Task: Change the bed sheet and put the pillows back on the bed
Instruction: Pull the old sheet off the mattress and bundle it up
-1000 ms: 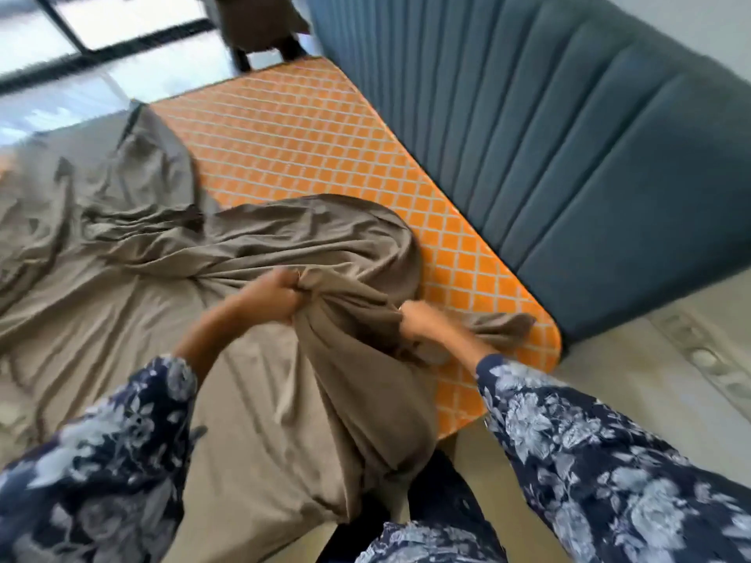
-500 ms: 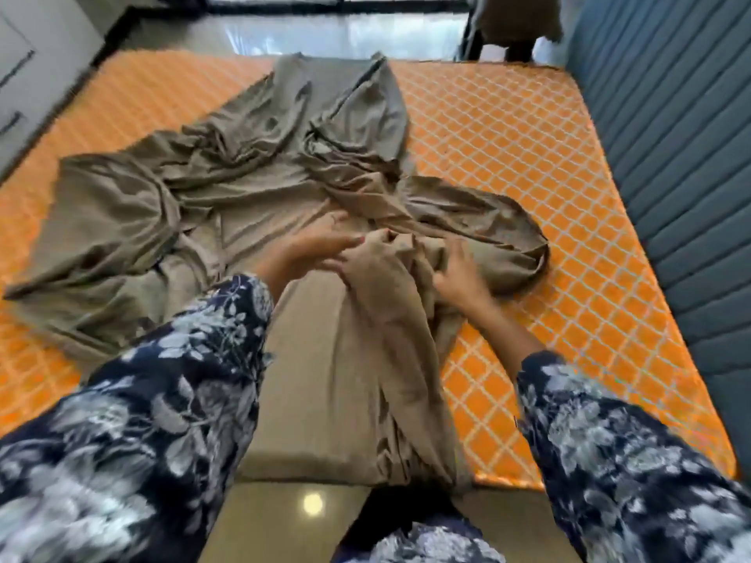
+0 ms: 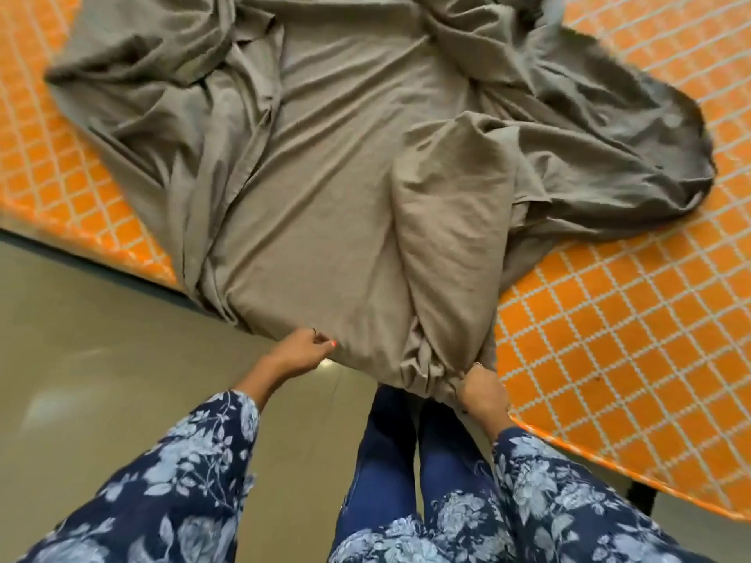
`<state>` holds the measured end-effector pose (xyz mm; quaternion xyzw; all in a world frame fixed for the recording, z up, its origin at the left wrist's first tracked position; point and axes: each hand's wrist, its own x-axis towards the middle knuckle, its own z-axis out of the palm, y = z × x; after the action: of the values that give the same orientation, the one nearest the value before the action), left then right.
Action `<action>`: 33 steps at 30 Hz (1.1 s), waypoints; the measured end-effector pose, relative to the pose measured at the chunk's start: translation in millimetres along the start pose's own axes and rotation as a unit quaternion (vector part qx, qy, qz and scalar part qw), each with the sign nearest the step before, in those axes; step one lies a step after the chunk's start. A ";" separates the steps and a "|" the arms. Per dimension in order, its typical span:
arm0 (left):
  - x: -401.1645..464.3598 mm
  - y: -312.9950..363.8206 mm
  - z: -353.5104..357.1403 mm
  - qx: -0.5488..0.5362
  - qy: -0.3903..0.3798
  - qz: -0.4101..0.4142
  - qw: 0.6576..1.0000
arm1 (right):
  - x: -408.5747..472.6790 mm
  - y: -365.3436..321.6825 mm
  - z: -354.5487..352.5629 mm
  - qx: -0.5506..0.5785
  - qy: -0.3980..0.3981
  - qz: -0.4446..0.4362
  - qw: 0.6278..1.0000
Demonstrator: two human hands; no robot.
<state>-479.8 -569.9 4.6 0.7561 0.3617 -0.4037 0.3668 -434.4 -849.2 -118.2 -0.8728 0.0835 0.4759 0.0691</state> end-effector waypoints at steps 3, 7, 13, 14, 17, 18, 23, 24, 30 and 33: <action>-15.3 -21.3 18.0 -0.022 0.012 -0.021 0.999 | -15.4 -19.5 -20.3 0.006 -0.067 -0.138 0.988; -43.4 -33.2 28.3 0.028 -0.055 -0.027 0.998 | -88.5 -90.0 -58.5 0.151 -0.242 -0.304 0.909; -84.9 3.3 3.5 0.023 0.014 0.084 0.996 | -194.3 -189.2 -180.8 0.412 -0.320 -0.437 0.733; -89.1 13.3 -5.0 -0.027 0.080 0.104 0.991 | -204.4 -193.4 -203.0 0.444 -0.332 -0.451 0.700; -94.4 45.6 -38.8 -0.020 0.197 0.071 0.978 | -227.8 -198.4 -289.4 0.600 -0.312 -0.469 0.569; -94.1 55.5 -51.8 -0.008 0.207 0.076 0.975 | -227.3 -200.9 -321.8 0.655 -0.268 -0.454 0.541; -112.9 138.4 -138.4 -0.006 0.313 0.195 0.929 | -187.1 -197.2 -431.7 0.625 -0.044 -0.368 0.687; -119.3 153.1 -154.2 0.011 0.333 0.208 0.920 | -172.0 -196.0 -432.4 0.567 -0.001 -0.351 0.745; -111.0 179.7 -223.1 0.150 0.361 0.269 0.880 | -143.2 -224.8 -339.8 0.137 0.247 -0.508 0.813; -101.9 175.4 -246.9 0.188 0.358 0.303 0.863 | -160.1 -258.4 -301.5 -0.002 0.272 -0.587 0.762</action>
<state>-288.8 -468.7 239.8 0.9755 0.1387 -0.0346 0.1673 -218.1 -644.4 189.3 -0.8438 -0.4310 0.0855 0.3080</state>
